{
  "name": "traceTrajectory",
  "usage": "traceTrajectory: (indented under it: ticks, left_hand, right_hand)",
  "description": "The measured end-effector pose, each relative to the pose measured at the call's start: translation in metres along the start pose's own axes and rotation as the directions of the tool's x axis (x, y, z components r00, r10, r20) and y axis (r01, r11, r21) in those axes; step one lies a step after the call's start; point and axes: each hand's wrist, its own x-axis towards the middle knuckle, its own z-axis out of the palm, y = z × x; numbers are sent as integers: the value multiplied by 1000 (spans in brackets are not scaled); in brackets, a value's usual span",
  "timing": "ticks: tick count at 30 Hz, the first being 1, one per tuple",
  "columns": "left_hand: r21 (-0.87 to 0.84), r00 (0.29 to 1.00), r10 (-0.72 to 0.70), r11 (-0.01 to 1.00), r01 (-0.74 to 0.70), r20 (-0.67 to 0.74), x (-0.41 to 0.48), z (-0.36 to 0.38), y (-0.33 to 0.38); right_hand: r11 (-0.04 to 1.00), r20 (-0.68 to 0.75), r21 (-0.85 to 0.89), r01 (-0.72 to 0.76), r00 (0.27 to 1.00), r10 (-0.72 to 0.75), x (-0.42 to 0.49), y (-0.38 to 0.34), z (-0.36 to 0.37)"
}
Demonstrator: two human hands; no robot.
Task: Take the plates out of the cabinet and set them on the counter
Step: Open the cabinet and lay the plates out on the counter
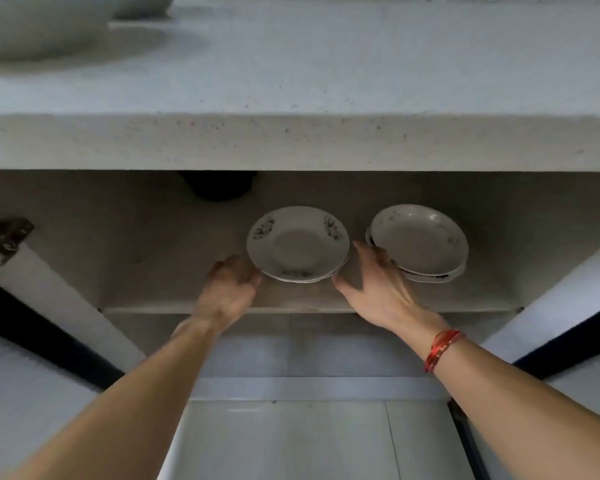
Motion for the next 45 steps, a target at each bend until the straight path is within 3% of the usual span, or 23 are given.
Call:
traceTrajectory:
  ticks: [5,9,13,19,24,36,42,45]
  left_hand:
    - [-110,990,-59,993,45,-129,48,21,-2]
    - [-194,986,-120,976,96,-117,75,31,-7]
    - [-381,982,-165,917,120,-87,97,35,-7]
    - [-554,966,-254,812,183,-53,111,42,-5]
    - [-589,965,-254,790,170,-61,108,42,-1]
    - [-585,964,-255,795,161,-82,80,24,-1]
    - [-545,959,-281,807,225,-20,30,-10,16]
    - [-593,959,-279,764,255,53,-4,-26,26]
  right_hand:
    - [982,24,172,-80,997,77,44,10,28]
    - [947,13,298,-122,992,124,70,14,41]
    - [894,-3,386,-227,969,247,89,15,42]
    - [671,133,664,-330,935,328,106,22,52]
    - [622,174,692,-366,921,348,111,22,51]
    - [677,168,642,-359,928,333,95,7,31]
    - [680,206,616,-398,914,348,52,-14,-4]
    - [666,248,602,-441,896,369,19,-25,-23]
